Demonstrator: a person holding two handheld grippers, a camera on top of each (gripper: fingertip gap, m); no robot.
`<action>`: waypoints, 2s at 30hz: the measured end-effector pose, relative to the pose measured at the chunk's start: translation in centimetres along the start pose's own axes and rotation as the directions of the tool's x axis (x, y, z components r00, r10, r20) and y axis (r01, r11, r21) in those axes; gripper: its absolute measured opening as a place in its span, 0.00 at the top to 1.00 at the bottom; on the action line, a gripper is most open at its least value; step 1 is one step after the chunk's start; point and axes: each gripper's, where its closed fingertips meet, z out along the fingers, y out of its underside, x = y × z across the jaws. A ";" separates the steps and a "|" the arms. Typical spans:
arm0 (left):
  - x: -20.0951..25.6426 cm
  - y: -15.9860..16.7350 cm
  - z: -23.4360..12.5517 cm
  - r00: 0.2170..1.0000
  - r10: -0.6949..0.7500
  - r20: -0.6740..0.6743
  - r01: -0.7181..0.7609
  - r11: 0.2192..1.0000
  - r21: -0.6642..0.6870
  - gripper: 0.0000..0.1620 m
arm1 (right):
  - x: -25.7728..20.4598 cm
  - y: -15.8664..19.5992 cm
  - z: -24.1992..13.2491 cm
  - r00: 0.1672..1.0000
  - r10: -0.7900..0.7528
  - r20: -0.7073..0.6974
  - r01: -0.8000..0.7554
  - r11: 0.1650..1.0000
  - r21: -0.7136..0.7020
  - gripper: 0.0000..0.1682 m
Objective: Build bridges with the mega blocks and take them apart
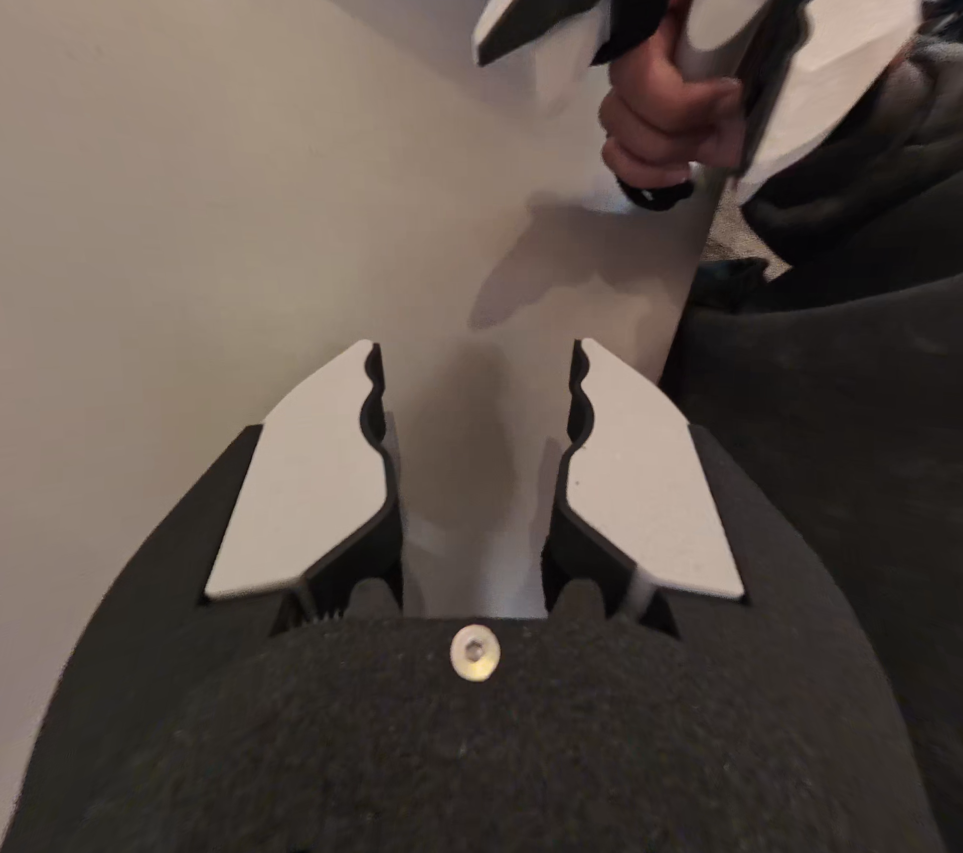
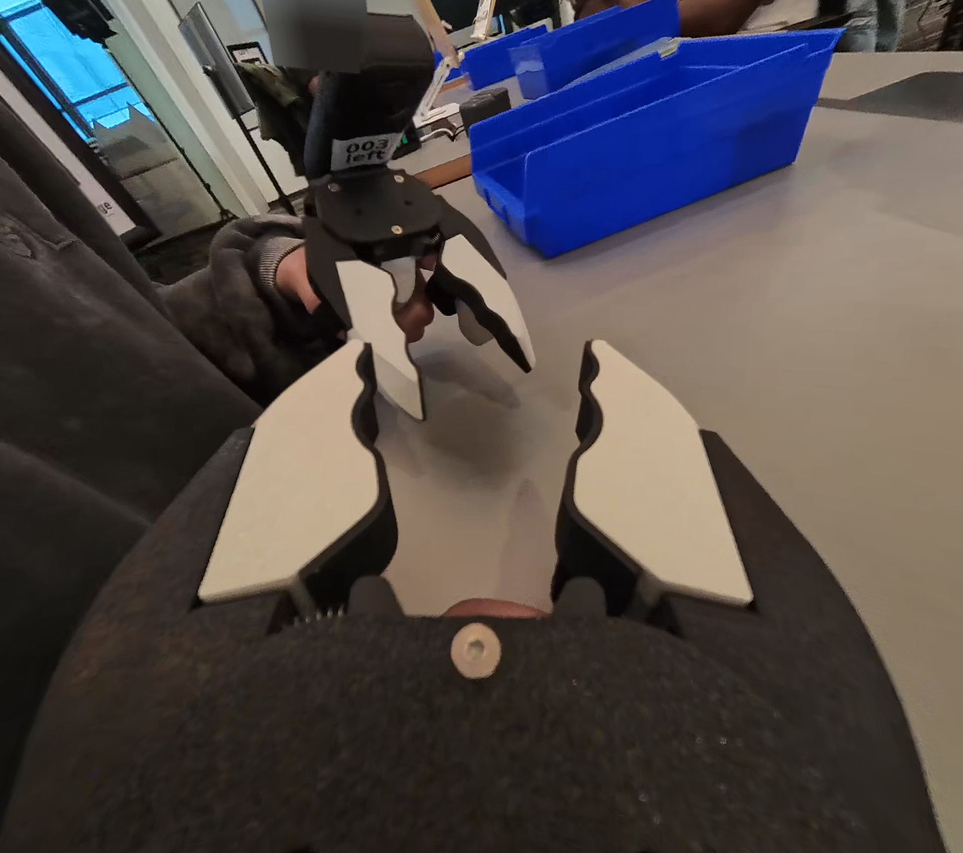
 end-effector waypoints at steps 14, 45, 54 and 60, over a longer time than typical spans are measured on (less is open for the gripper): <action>-21.9 -8.3 -18.6 0.850 0.394 0.349 -0.243 0.882 -0.404 0.54 | 0.7 2.3 0.0 1.000 -0.013 0.013 0.014 0.994 -0.109 0.58; -34.5 -6.3 -16.7 0.906 0.422 0.018 -0.232 0.532 -0.814 0.56 | 2.3 0.8 -0.5 1.000 0.011 -0.017 -0.013 0.990 -0.142 0.63; -17.6 -18.8 -15.4 0.820 0.566 0.091 -0.310 0.571 -0.760 0.56 | 7.7 -6.7 0.5 0.945 -0.274 -0.176 0.267 0.962 -0.063 0.48; -7.4 -19.6 -7.2 0.813 0.578 -0.073 -0.421 0.496 -0.760 0.56 | 9.1 -9.0 1.6 0.936 -0.302 -0.183 0.304 0.952 -0.014 0.41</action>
